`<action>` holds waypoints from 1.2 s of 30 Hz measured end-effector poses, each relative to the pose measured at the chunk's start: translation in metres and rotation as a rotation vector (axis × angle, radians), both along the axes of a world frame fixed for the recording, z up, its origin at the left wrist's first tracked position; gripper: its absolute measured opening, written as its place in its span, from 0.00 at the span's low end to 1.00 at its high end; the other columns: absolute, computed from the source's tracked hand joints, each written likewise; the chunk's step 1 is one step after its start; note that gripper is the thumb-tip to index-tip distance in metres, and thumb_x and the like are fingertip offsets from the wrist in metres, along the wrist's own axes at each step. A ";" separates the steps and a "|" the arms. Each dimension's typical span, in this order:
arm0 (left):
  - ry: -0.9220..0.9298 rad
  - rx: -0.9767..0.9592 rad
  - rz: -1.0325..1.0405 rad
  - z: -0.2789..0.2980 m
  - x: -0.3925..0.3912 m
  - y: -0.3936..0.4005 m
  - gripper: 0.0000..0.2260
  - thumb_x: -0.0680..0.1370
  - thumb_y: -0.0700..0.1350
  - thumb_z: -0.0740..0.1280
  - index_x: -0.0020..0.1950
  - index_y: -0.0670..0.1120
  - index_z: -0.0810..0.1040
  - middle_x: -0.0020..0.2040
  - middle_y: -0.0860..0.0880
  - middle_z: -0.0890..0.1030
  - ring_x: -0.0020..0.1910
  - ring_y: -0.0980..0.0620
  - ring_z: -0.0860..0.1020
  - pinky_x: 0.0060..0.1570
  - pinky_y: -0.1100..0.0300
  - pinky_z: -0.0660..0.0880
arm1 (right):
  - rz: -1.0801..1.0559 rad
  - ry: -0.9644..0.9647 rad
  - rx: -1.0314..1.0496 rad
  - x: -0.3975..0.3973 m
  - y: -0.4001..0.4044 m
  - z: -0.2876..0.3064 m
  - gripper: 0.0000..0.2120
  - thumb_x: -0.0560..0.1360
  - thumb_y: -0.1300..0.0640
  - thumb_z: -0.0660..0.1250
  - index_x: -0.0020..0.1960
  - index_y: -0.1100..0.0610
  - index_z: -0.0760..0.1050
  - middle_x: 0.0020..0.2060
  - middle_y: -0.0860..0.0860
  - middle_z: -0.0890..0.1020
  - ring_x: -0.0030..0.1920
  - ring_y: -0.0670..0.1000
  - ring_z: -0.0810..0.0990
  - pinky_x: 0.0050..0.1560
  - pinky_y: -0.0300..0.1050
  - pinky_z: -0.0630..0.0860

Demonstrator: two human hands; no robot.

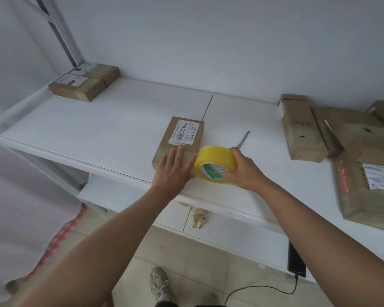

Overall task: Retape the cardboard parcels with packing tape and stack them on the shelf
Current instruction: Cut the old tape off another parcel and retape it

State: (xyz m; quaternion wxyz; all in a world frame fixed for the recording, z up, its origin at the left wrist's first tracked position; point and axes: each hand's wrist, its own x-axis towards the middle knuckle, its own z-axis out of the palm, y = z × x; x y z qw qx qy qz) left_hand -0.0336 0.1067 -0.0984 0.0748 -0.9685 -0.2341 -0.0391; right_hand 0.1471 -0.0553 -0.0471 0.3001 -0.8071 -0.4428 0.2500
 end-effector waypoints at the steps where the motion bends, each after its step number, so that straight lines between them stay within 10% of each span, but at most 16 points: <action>1: -0.022 -0.009 -0.008 0.001 0.000 0.001 0.29 0.80 0.59 0.63 0.76 0.50 0.57 0.70 0.32 0.71 0.67 0.30 0.73 0.61 0.38 0.73 | 0.000 0.003 0.000 0.001 0.002 0.004 0.22 0.73 0.56 0.72 0.60 0.49 0.64 0.44 0.50 0.74 0.40 0.50 0.75 0.33 0.42 0.70; 13: -0.571 -0.351 0.066 0.027 -0.018 -0.010 0.26 0.82 0.62 0.51 0.75 0.49 0.63 0.75 0.50 0.67 0.59 0.41 0.77 0.40 0.46 0.81 | 0.164 -0.117 0.228 -0.013 0.050 0.099 0.28 0.72 0.55 0.74 0.68 0.49 0.67 0.53 0.48 0.75 0.47 0.54 0.76 0.47 0.47 0.75; 19: -0.800 -0.646 0.318 0.029 -0.039 -0.007 0.26 0.80 0.66 0.49 0.68 0.49 0.66 0.54 0.47 0.80 0.48 0.41 0.79 0.44 0.51 0.74 | 0.330 -0.222 0.325 -0.044 0.084 0.099 0.30 0.73 0.53 0.74 0.72 0.48 0.68 0.62 0.50 0.75 0.58 0.51 0.74 0.56 0.45 0.71; 28: -1.059 -0.946 0.454 0.023 -0.053 -0.001 0.16 0.80 0.58 0.54 0.61 0.50 0.69 0.45 0.58 0.78 0.41 0.65 0.75 0.46 0.56 0.71 | 0.225 0.156 0.401 -0.072 0.114 0.071 0.30 0.71 0.56 0.74 0.68 0.45 0.65 0.58 0.51 0.76 0.57 0.54 0.79 0.53 0.49 0.79; 36: -0.922 -0.745 0.506 0.026 -0.041 0.000 0.20 0.78 0.57 0.67 0.64 0.51 0.64 0.57 0.51 0.81 0.54 0.46 0.80 0.50 0.48 0.79 | 0.158 0.173 0.376 -0.075 0.116 0.054 0.28 0.68 0.53 0.70 0.64 0.52 0.64 0.51 0.51 0.78 0.51 0.52 0.80 0.50 0.46 0.78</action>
